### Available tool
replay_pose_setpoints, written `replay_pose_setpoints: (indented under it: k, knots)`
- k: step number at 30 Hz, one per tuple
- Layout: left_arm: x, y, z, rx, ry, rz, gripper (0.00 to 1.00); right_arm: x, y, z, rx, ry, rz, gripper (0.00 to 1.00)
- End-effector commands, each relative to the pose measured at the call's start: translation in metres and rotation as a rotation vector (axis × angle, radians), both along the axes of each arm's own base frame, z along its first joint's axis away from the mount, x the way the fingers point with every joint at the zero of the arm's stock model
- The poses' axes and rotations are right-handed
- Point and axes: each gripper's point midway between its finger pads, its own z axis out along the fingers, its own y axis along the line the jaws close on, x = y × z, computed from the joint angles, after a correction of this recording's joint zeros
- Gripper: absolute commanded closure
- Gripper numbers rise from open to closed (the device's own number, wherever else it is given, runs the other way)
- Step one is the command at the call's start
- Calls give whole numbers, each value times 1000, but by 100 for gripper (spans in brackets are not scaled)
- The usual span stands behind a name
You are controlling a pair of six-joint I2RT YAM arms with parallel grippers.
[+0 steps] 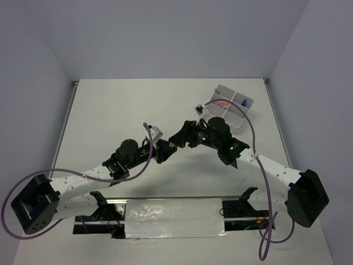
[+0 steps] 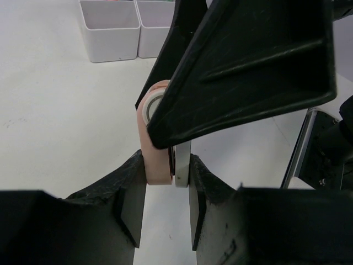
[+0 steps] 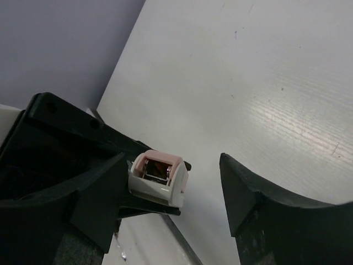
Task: Sort the stationery into containers
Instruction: Place the stapler in the storage box.
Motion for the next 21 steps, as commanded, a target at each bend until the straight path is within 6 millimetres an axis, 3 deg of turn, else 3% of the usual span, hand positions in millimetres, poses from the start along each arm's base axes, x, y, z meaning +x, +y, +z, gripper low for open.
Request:
replay_pose_setpoints:
  k: [1, 2, 4, 5, 6, 7, 8, 9, 10, 11, 12, 16, 19, 20, 21]
  knots:
    - [1, -9, 23, -38, -90, -38, 92, 10, 10, 18, -16, -67, -34, 27]
    - [1, -10, 23, -34, -91, -36, 92, 9, 12, 17, -28, -74, -30, 38]
    - [6, -7, 20, -21, -84, -11, 92, 8, 16, 14, -56, -69, -29, 51]
    - [7, -7, 20, -18, -82, 0, 91, 8, 16, 12, -67, -70, -37, 66]
    - [11, -5, 21, -16, -84, 24, 89, 7, 17, 12, -75, -72, -37, 72]
    - [13, -3, 18, -1, -75, 38, 84, 6, 18, 11, -80, -72, -36, 75]
    - [15, -3, 18, 1, -73, 47, 79, 5, 18, 10, -85, -72, -37, 91]
    - [17, -2, 18, 6, -70, 60, 68, 5, 18, 11, -86, -82, -36, 95]
    - [22, 1, 18, 2, -58, 94, 36, 5, 17, 11, -91, -90, -37, 100]
    - [24, 3, 14, 11, -39, 113, 13, 8, 15, 13, -98, -109, -43, 100]
    - [26, 3, 18, 6, -33, 126, 1, 9, 11, 21, -97, -152, -49, 100]
    - [34, 14, 27, 6, 62, 223, 1, 30, -19, 46, -237, -516, -31, 100]
    - [27, 32, 31, 40, 165, 295, 1, 47, -52, 44, -380, -745, 54, 100]
    - [29, 34, 41, 9, 160, 316, 1, 54, -61, 44, -402, -769, 63, 100]
    - [23, 45, 28, 43, 231, 353, 1, 76, -85, 30, -461, -724, 28, 100]
